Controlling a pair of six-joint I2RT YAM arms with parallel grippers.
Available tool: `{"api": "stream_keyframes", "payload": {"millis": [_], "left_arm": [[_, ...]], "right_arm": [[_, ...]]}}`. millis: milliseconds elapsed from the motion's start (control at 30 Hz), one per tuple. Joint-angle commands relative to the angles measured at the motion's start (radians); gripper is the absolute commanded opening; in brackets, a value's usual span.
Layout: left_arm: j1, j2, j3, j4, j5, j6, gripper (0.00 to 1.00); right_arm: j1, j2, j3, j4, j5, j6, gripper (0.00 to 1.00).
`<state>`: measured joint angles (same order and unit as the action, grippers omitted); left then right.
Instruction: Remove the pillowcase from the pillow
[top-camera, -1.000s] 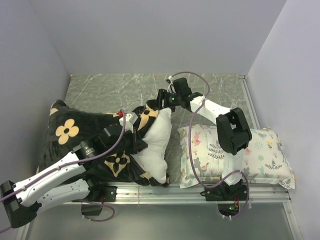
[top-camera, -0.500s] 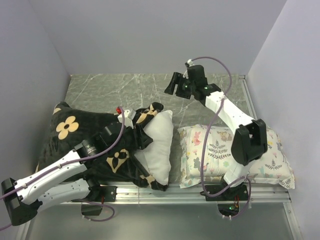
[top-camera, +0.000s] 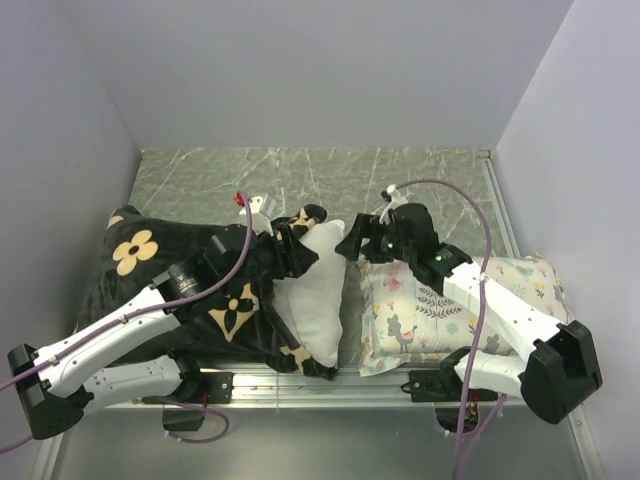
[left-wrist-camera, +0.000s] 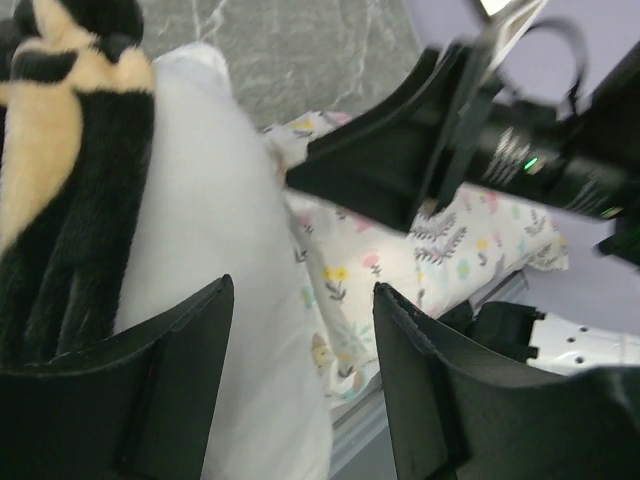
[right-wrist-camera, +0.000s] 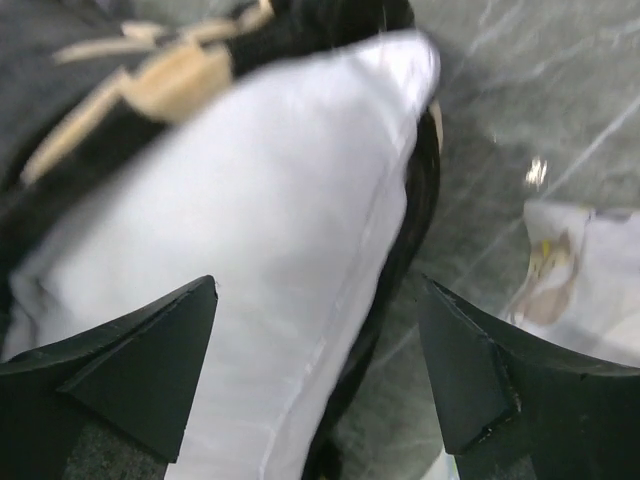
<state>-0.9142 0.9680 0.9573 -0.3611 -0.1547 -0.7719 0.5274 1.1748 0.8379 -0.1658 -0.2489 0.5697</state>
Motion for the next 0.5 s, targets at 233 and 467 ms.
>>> {"api": "stream_keyframes", "payload": {"millis": [233,467], "left_arm": [[0.001,0.183,0.308,-0.136,-0.270,0.032,0.73],[0.123,0.455,0.540,-0.314,-0.194,0.183,0.75]], "right_arm": [[0.020,-0.087,-0.068,0.144,-0.036,0.041,0.91],[0.020,0.019,-0.052,0.253,-0.090,0.124,0.94]]}}
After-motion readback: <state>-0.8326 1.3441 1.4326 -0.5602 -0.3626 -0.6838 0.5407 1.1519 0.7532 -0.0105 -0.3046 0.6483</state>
